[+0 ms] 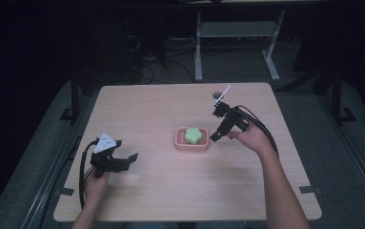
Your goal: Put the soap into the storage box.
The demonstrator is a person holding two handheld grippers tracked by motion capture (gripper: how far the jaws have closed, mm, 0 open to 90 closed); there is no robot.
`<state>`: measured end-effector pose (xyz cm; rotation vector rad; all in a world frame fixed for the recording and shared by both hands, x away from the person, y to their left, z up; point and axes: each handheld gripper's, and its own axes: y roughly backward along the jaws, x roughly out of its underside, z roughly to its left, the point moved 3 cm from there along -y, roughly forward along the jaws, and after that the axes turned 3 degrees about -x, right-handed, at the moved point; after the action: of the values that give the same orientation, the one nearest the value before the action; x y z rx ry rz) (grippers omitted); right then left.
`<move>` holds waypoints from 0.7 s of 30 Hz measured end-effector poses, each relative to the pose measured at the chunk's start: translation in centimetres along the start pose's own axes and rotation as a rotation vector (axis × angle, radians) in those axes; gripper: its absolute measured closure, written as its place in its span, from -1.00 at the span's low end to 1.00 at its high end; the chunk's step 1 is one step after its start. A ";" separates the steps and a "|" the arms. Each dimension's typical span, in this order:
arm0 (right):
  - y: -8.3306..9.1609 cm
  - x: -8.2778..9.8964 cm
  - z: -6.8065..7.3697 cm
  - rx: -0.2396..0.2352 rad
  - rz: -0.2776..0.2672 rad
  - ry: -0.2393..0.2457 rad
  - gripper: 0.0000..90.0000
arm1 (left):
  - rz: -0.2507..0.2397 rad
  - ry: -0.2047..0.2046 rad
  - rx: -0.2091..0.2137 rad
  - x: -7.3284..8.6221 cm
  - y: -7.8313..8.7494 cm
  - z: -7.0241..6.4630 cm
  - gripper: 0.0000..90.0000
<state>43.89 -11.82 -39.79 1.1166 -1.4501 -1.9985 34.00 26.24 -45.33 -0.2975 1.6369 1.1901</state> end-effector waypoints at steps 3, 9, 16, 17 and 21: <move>0.0 0.5 -0.1 -0.003 0.001 -0.006 -0.55 | 0.002 0.000 0.002 0.0 0.0 0.0 -0.68; 0.1 1.3 -0.3 -0.003 0.001 -0.021 -0.55 | 0.004 -0.002 0.000 0.0 0.0 -0.1 -0.68; 0.6 1.9 -0.2 0.003 0.000 -0.022 -0.55 | 0.004 -0.001 0.001 0.0 -0.1 -0.1 -0.68; 0.7 2.0 -0.2 0.004 -0.003 -0.021 -0.55 | 0.004 -0.002 0.000 0.0 -0.1 -0.1 -0.68; 1.0 2.1 -0.1 0.007 -0.006 -0.018 -0.56 | 0.003 -0.002 0.000 0.0 0.0 0.0 -0.68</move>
<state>42.59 -13.77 -39.67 1.1099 -1.4656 -2.0143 34.00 26.20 -45.35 -0.2937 1.6367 1.1921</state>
